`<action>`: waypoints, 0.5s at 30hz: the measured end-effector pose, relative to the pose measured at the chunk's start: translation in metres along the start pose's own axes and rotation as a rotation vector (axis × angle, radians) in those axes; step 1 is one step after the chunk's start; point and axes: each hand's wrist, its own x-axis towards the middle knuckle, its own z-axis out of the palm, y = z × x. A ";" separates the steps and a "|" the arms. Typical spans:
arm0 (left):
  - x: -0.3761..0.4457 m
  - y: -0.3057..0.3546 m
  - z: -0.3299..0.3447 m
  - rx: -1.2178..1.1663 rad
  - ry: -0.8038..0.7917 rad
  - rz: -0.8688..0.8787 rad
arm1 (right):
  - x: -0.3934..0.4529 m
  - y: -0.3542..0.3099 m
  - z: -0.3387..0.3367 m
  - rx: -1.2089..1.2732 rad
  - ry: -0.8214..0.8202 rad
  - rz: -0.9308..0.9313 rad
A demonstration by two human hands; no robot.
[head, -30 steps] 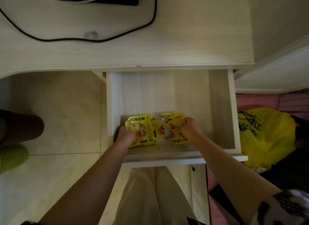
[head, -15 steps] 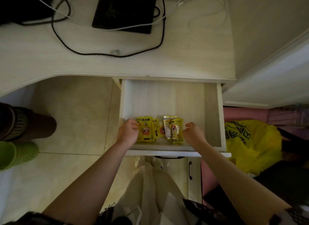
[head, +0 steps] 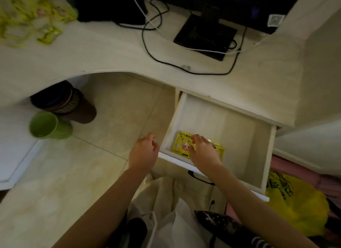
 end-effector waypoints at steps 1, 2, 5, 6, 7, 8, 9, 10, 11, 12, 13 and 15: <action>-0.003 -0.008 -0.007 -0.008 0.028 -0.034 | 0.002 -0.012 0.002 -0.031 -0.014 -0.042; -0.006 -0.017 -0.015 -0.013 0.058 -0.068 | 0.005 -0.024 0.004 -0.055 -0.028 -0.091; -0.014 -0.045 -0.036 -0.003 0.135 -0.156 | 0.012 -0.064 0.014 -0.109 -0.065 -0.221; -0.016 -0.055 -0.044 -0.001 0.150 -0.187 | 0.014 -0.077 0.019 -0.125 -0.080 -0.251; -0.018 -0.066 -0.051 0.000 0.165 -0.218 | 0.016 -0.091 0.024 -0.139 -0.103 -0.275; -0.020 -0.078 -0.057 -0.002 0.173 -0.247 | 0.017 -0.105 0.029 -0.152 -0.126 -0.300; -0.021 -0.090 -0.064 -0.003 0.184 -0.271 | 0.019 -0.119 0.034 -0.167 -0.148 -0.324; -0.023 -0.102 -0.071 0.000 0.193 -0.293 | 0.020 -0.133 0.039 -0.182 -0.163 -0.351; -0.024 -0.114 -0.078 0.002 0.204 -0.313 | 0.022 -0.147 0.045 -0.196 -0.171 -0.376; -0.025 -0.127 -0.085 0.004 0.213 -0.330 | 0.024 -0.161 0.051 -0.215 -0.175 -0.398; -0.026 -0.139 -0.093 0.008 0.223 -0.343 | 0.027 -0.175 0.057 -0.238 -0.178 -0.415; -0.024 -0.164 -0.109 0.011 0.238 -0.359 | 0.033 -0.205 0.070 -0.266 -0.191 -0.437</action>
